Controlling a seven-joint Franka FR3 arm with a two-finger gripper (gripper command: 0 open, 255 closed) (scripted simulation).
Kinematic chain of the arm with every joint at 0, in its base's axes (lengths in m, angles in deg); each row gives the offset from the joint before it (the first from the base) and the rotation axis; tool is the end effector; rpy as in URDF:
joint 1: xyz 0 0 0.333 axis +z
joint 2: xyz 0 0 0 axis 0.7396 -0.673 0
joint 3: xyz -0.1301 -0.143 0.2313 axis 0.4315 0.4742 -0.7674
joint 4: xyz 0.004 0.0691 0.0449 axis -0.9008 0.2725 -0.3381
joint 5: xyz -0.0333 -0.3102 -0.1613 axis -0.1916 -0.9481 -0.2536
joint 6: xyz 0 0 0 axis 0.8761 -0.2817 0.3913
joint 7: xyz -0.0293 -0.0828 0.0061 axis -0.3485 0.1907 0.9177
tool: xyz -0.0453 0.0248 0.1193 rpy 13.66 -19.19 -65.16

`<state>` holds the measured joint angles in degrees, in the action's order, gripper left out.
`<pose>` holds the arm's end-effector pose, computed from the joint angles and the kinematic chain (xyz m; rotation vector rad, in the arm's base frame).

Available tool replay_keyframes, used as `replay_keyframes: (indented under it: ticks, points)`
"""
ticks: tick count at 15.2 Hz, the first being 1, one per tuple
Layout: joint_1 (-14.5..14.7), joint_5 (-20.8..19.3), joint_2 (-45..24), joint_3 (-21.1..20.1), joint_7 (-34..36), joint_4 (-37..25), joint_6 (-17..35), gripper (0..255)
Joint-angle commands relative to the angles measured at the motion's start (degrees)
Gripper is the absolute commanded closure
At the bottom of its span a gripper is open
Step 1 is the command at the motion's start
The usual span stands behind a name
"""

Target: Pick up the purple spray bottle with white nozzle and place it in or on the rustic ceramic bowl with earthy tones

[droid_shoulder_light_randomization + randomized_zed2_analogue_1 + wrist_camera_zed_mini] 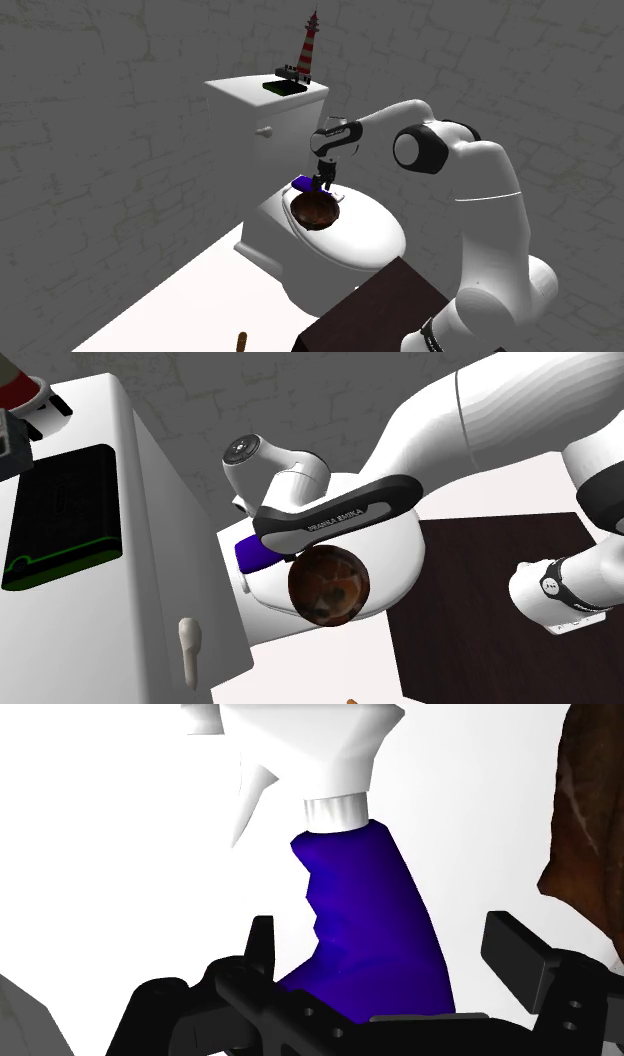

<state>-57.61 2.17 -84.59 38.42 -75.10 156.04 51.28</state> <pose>0.6276 -0.1689 0.1898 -3.0608 -0.2947 0.2293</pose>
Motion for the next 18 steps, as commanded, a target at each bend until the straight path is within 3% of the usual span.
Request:
replay_keyframes:
  ticks: [1, 8, 9, 18]
  points:
    - [0.0, 0.1, -0.5, -0.1, 0.1, 0.1, 0.6, 0]
    - [0.1, 0.1, -0.5, -0.1, 0.0, 0.1, 0.6, 0]
    - [0.1, 0.1, -0.5, -0.1, 0.1, 0.1, 0.6, 255]
    - [0.1, 0.1, -0.5, 0.0, 0.0, 0.1, 0.6, 255]
